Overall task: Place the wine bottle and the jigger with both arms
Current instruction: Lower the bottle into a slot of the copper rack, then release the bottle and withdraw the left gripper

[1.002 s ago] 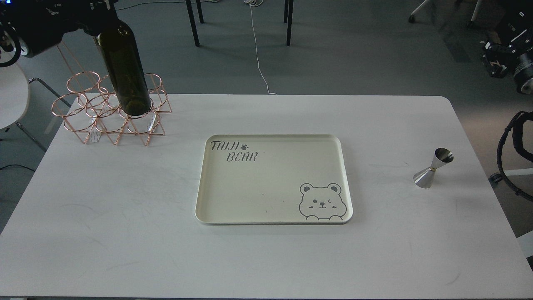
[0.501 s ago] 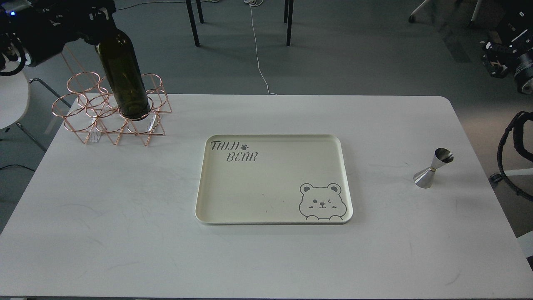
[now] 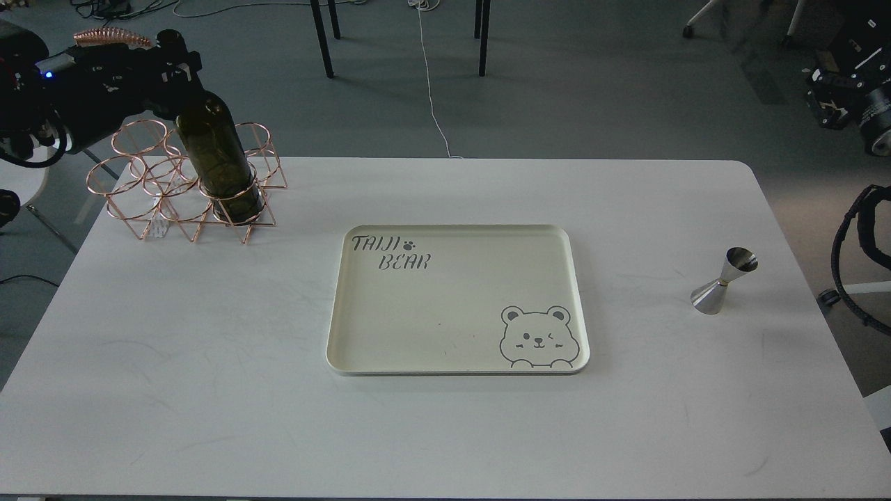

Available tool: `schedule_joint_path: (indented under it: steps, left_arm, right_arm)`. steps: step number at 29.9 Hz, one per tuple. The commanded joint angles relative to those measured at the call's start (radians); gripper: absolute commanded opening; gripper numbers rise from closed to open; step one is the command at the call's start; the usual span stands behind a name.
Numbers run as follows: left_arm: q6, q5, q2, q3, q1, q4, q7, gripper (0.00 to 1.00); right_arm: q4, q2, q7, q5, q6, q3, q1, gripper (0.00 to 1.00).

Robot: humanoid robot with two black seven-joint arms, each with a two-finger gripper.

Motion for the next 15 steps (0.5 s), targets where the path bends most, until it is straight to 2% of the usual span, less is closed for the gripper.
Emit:
schedule_joint_path:
  steps: [1, 2, 4, 5, 10, 15]
  left_arm:
    - [0.001, -0.002, -0.015, 0.007, 0.002, 0.029, 0.001, 0.27]
    - [0.001, -0.004, -0.016, 0.005, 0.002, 0.037, 0.001, 0.35]
    - [0.002, -0.004, -0.030, 0.005, 0.000, 0.049, 0.004, 0.65]
    - [0.004, -0.004, -0.041, -0.001, -0.001, 0.054, 0.005, 0.73]
    - [0.002, -0.056, -0.047, -0.001, -0.006, 0.055, 0.005, 0.80]
    - [-0.003, -0.289, -0.038, -0.007, -0.011, 0.086, 0.004, 0.89]
  right_arm:
    - [0.000, -0.002, 0.000, 0.000, 0.000, 0.000, -0.002, 0.97]
    - [0.000, -0.002, 0.000, 0.001, 0.000, 0.000, -0.002, 0.97]
    - [-0.001, -0.002, 0.000, 0.000, 0.000, 0.000, -0.002, 0.97]
    - [-0.001, -0.002, 0.000, 0.000, 0.000, 0.000, 0.000, 0.97]
    - [0.000, -0.002, 0.000, 0.001, 0.000, 0.000, -0.002, 0.97]
    - [-0.003, -0.002, 0.000, 0.000, 0.000, 0.002, 0.000, 0.97]
